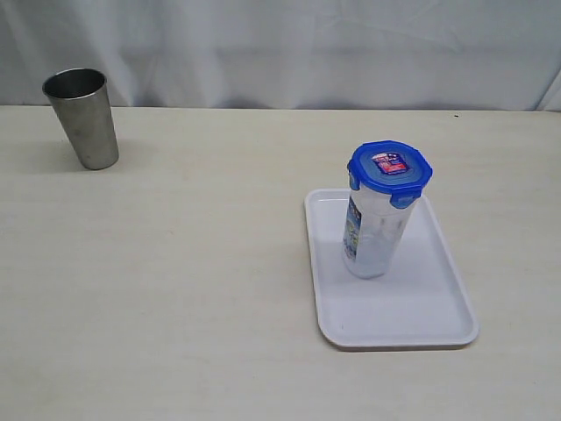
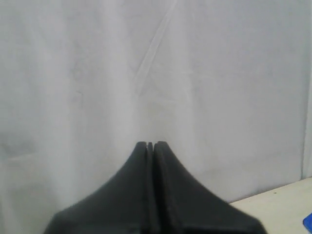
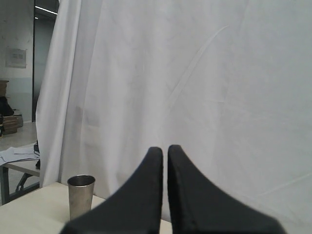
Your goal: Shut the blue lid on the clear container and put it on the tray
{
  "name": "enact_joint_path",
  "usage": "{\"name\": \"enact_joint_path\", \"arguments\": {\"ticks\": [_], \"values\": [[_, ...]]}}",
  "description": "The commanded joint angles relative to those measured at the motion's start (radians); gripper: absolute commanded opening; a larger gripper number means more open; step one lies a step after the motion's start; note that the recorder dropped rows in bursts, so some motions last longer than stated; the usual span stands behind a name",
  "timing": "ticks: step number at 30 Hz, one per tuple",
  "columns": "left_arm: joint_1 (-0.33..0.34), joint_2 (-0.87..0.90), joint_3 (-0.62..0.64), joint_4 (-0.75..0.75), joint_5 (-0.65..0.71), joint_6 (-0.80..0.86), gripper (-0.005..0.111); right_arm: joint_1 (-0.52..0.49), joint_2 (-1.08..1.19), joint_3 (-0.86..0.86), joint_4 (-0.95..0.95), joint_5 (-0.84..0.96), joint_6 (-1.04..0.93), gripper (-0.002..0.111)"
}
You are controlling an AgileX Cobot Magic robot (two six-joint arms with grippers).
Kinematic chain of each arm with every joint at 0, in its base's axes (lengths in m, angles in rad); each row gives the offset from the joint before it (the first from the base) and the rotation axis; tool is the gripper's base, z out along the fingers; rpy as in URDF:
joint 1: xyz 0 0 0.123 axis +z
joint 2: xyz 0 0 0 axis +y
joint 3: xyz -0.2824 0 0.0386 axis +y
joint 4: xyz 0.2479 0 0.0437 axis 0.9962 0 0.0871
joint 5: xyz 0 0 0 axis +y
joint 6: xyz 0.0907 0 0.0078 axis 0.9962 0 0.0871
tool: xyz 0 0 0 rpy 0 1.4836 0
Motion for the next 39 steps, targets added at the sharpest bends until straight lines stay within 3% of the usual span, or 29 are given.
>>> {"name": "enact_joint_path", "arguments": {"ticks": [1, 10, 15, 24, 34, 39], "values": [[0.055, -0.109, 0.028, -0.066, 0.061, 0.095, 0.0, 0.001, -0.004, 0.005, 0.001, 0.004, 0.002, 0.004], [0.257, -0.364, 0.085, -0.199, 0.145, 0.095, 0.0, 0.001, -0.004, 0.005, 0.001, 0.004, 0.002, 0.004], [0.26, -0.476, 0.163, -0.197, 0.156, 0.095, 0.0, 0.001, -0.004, 0.005, 0.001, 0.004, 0.002, 0.004], [0.262, -0.476, 0.314, -0.142, 0.153, 0.095, 0.0, 0.001, -0.004, 0.005, 0.001, 0.004, 0.0, 0.004], [0.262, -0.476, 0.519, -0.065, 0.055, 0.093, 0.0, 0.001, -0.004, 0.005, 0.001, 0.004, 0.0, 0.004], [0.262, -0.476, 0.519, -0.065, 0.206, 0.093, 0.0, 0.001, -0.004, 0.005, 0.001, 0.004, 0.0, 0.004]]}}
